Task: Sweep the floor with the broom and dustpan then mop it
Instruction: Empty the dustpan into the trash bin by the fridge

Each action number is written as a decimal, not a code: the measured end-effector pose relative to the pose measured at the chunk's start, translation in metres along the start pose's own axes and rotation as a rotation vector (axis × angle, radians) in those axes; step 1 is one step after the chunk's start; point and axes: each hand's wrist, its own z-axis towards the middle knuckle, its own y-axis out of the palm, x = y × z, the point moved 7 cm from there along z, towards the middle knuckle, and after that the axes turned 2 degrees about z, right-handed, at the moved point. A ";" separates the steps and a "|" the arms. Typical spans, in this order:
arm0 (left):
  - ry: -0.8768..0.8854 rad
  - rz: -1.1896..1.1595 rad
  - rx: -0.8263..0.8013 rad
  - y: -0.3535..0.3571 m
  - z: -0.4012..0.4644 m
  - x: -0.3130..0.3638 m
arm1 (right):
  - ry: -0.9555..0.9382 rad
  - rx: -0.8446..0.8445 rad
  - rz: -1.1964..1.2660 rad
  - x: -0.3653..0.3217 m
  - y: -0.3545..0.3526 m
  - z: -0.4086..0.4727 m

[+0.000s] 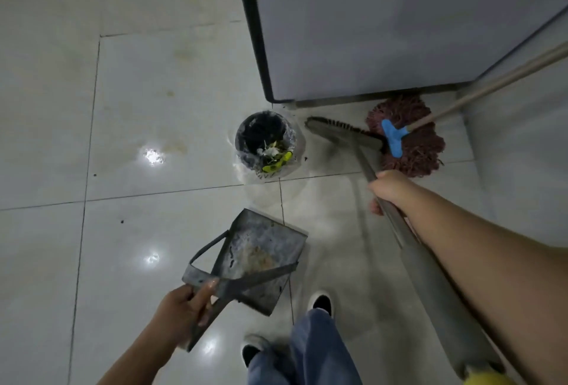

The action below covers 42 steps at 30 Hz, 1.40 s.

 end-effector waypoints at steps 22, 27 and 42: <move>0.030 0.377 -0.176 -0.029 0.000 -0.073 | 0.163 -0.150 -0.031 0.165 0.079 -0.134; 0.002 0.304 -0.229 -0.027 0.010 -0.097 | 0.249 -0.098 -0.093 0.146 0.104 -0.121; 0.036 0.154 -0.160 -0.033 0.041 -0.107 | 0.277 -0.541 -0.331 0.161 0.227 -0.210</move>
